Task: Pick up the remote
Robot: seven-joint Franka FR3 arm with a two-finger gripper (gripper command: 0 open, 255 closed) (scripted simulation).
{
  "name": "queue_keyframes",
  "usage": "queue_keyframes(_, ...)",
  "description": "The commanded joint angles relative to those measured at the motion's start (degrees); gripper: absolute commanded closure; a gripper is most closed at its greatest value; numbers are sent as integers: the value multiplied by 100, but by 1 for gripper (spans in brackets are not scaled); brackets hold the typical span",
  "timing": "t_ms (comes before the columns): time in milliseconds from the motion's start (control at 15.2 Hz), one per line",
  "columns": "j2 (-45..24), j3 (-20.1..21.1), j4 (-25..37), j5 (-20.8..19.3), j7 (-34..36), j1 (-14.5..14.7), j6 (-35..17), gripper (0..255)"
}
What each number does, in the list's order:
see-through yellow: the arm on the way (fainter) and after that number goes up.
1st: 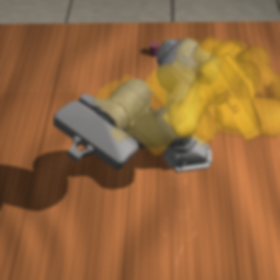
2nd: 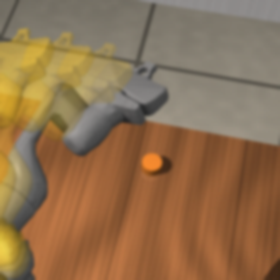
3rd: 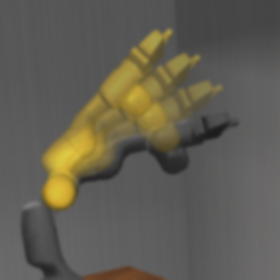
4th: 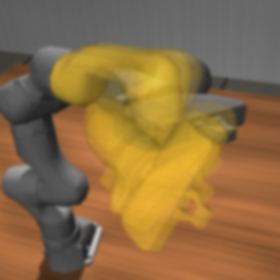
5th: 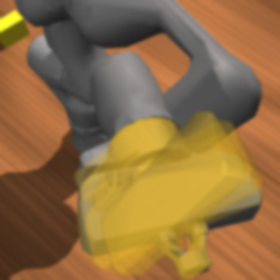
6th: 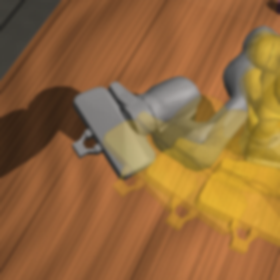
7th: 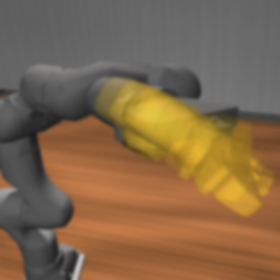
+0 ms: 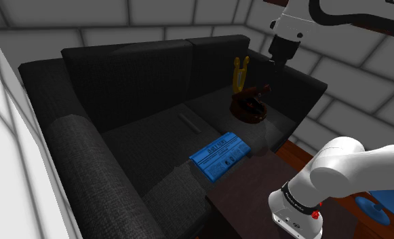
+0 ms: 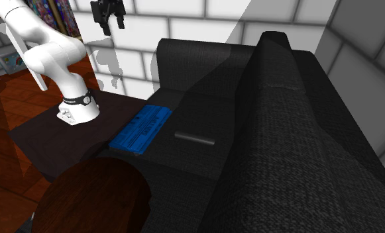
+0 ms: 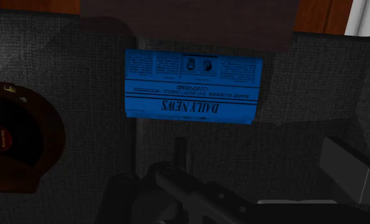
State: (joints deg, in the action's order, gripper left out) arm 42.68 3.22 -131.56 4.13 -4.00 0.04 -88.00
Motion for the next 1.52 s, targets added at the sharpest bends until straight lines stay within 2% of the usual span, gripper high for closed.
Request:
queue_keyframes(0, 0, 0, 0, 0, 0, 0, 0, 0)
queue_keyframes(726, -1498, 110, -646, 79, 128, -97, -2181, 0)
queue_keyframes(1452, -3700, 172, -298, 69, 279, -182, -4072, 0)
